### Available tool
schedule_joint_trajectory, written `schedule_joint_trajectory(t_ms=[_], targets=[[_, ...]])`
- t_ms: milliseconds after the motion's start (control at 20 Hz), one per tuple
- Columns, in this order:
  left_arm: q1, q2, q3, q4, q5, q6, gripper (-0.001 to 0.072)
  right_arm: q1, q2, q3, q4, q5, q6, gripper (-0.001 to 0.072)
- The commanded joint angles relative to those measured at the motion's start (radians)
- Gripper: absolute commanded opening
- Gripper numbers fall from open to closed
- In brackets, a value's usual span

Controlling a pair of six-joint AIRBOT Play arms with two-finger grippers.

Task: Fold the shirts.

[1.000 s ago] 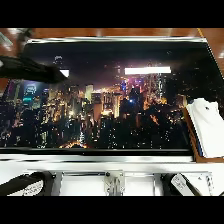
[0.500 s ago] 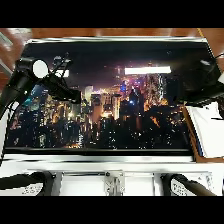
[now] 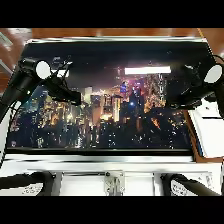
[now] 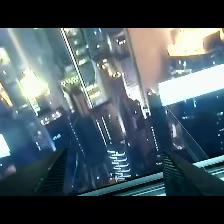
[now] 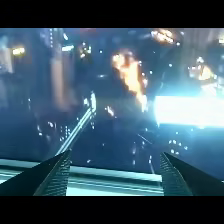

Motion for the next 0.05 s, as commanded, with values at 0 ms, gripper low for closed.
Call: schedule_joint_trajectory(t_ms=[0], targets=[[0.0, 0.0, 0.0, 0.001, 0.0, 0.026, 0.0712, 0.004, -0.001, 0.001, 0.001, 0.003, 0.0, 0.0673]])
